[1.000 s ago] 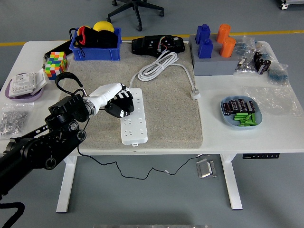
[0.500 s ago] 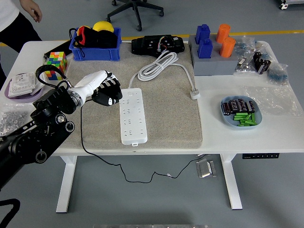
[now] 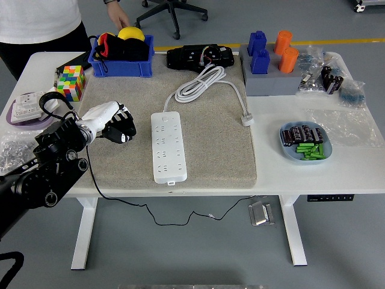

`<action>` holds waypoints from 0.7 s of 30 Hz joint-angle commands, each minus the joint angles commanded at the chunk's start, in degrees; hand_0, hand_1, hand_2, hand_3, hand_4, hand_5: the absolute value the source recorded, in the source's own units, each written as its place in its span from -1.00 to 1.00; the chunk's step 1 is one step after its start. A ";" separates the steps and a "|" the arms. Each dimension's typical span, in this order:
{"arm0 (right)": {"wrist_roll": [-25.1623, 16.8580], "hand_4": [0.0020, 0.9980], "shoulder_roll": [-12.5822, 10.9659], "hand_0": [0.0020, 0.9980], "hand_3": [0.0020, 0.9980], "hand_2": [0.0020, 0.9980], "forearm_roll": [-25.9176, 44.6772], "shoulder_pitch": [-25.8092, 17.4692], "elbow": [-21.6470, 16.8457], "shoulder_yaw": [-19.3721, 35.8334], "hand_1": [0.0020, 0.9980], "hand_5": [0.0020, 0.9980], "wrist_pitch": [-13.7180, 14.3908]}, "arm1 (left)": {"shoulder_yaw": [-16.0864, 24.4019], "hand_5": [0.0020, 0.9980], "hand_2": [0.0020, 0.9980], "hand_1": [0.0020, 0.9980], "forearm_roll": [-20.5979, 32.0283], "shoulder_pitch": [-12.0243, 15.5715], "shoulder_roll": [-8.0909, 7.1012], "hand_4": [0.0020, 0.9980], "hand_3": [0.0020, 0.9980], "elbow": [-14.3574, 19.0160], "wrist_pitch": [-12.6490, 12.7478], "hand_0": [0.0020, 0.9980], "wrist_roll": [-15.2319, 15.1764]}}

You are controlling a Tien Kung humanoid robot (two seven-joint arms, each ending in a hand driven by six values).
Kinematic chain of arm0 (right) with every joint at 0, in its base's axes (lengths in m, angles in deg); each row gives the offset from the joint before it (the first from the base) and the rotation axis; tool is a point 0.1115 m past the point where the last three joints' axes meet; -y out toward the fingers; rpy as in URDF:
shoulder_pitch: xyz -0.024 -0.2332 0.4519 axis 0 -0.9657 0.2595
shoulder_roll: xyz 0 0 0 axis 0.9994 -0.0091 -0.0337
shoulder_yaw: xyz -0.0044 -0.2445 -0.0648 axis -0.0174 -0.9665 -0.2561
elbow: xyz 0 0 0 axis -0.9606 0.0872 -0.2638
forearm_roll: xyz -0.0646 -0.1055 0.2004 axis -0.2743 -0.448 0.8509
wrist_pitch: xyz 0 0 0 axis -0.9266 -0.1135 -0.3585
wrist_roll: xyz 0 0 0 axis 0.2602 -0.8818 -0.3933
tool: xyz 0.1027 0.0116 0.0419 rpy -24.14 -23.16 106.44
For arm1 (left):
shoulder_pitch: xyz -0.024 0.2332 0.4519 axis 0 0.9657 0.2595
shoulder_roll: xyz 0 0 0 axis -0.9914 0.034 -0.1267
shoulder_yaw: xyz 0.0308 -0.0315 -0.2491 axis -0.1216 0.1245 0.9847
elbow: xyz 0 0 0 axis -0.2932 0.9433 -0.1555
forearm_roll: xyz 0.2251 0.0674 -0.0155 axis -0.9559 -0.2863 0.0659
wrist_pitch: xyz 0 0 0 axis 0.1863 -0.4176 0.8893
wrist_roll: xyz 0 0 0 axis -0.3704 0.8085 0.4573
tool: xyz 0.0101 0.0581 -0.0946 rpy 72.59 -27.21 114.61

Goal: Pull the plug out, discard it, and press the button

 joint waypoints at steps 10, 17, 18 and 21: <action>0.01 0.77 0.00 0.54 0.43 0.45 0.01 -0.02 -0.03 0.17 0.46 0.32 0.00 | 0.37 -1.00 0.63 0.69 1.64 0.11 -0.05 0.68 0.69 0.64 0.23 0.64 0.23; 0.01 0.77 0.07 0.54 0.43 0.45 -0.04 -0.01 -0.03 0.14 0.46 0.32 -0.04 | 0.74 -0.93 0.88 0.89 1.94 -0.12 0.02 0.83 1.00 2.97 2.14 0.77 -1.22; 0.01 0.77 0.06 0.54 0.43 0.45 -0.03 -0.02 -0.04 0.11 0.46 0.32 -0.05 | 0.72 -0.89 0.89 0.85 1.92 -0.33 0.07 0.85 0.99 3.45 2.27 0.75 -1.34; 0.00 0.77 0.02 0.54 0.43 0.45 -0.01 -0.04 -0.03 0.10 0.46 0.32 -0.01 | -0.10 -0.89 0.89 0.85 3.22 -1.41 0.41 0.85 0.99 4.18 2.82 0.75 -2.27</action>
